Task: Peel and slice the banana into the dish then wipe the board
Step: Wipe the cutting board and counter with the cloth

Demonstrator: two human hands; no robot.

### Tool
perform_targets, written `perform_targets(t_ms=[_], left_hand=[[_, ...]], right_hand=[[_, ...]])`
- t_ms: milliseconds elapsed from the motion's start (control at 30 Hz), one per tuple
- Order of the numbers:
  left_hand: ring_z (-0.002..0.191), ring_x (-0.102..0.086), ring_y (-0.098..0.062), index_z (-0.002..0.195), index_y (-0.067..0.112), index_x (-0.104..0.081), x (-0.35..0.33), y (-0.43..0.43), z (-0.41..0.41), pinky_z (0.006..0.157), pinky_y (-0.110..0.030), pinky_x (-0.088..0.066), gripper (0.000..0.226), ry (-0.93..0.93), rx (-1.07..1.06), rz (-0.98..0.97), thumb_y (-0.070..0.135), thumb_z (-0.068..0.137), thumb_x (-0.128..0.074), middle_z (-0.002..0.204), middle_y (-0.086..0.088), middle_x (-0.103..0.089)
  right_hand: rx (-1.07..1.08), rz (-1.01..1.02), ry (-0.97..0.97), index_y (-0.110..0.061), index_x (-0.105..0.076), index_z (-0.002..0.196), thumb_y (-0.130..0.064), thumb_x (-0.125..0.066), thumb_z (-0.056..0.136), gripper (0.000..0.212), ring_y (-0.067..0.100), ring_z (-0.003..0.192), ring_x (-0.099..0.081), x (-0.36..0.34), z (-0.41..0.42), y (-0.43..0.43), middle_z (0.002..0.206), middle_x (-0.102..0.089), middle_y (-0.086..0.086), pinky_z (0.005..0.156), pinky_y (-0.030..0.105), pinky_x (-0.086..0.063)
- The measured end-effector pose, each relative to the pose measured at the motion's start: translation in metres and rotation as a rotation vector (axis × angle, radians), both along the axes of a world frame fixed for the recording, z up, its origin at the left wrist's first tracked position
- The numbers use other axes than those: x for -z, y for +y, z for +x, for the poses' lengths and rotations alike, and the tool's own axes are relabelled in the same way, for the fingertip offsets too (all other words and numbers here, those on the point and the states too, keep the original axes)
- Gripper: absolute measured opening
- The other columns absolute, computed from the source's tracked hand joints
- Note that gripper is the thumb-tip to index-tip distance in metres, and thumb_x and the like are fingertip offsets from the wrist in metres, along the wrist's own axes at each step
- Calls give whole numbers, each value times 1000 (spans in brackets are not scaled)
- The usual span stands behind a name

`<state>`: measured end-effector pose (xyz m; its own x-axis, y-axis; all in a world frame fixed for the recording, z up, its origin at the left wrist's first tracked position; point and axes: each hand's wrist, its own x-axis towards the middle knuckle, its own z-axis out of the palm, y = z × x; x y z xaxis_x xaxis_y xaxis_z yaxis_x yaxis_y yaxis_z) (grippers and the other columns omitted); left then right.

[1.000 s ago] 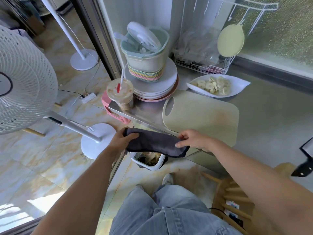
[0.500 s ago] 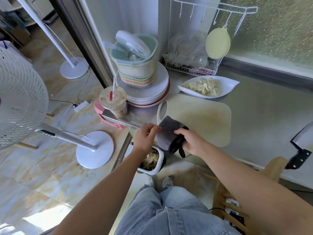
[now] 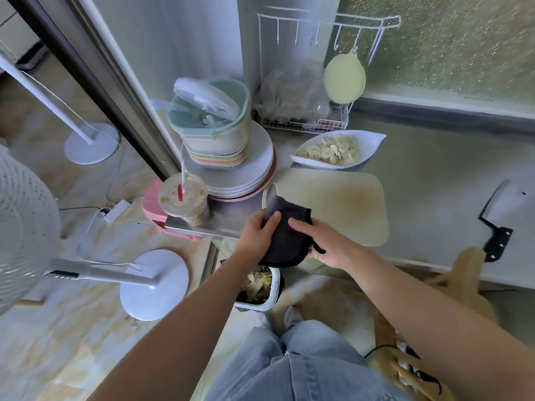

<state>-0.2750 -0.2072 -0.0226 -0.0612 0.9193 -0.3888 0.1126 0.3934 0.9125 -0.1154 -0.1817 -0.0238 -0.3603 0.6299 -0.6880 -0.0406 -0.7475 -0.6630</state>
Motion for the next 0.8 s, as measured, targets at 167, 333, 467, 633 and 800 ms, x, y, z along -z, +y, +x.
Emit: perform_targets(t_ms=[167, 333, 467, 633, 800], left_hand=[[86, -65, -24, 95, 14, -66, 13, 11, 0, 80, -42, -52, 30, 35, -1, -69, 42, 88, -60, 90, -9, -70], [77, -55, -20, 96, 9, -60, 17, 21, 16, 65, -30, -44, 8, 13, 119, -228, 15, 91, -60, 85, -11, -60], [85, -63, -29, 100, 17, -56, 19, 34, 27, 74, -38, -51, 7, 64, 244, -137, 17, 93, -56, 90, -12, -65], [137, -32, -26, 137, 21, -44, 36, 56, 32, 112, -39, -29, 43, 754, 548, 61, 30, 95, -51, 146, -9, -39], [147, 17, -27, 154, 31, -3, 55, 63, 32, 119, -45, -1, 69, 1052, 781, -76, 40, 98, -44, 160, -5, 19]], right_hand=[[242, 90, -121, -9, -59, 114, -4, -54, 92, 23, 27, 96, -65, 4, 6, 3, 113, -65, 16, 76, 36, -54], [397, 70, -191, -11, -58, 117, -13, -46, 97, 23, 29, 102, -64, 10, 23, 5, 114, -65, 13, 79, 39, -53], [133, 118, -222, -15, -59, 113, -7, -59, 90, 24, 28, 104, -64, 8, 41, 4, 111, -67, 11, 87, 43, -52], [-94, 552, -860, -9, -47, 125, -6, -49, 91, 34, 28, 108, -52, 27, 85, 33, 117, -54, 10, 84, 34, -41], [-401, 616, -1018, -15, -39, 134, -10, -44, 94, 40, 31, 108, -55, 48, 112, 44, 129, -52, 11, 85, 38, -46]])
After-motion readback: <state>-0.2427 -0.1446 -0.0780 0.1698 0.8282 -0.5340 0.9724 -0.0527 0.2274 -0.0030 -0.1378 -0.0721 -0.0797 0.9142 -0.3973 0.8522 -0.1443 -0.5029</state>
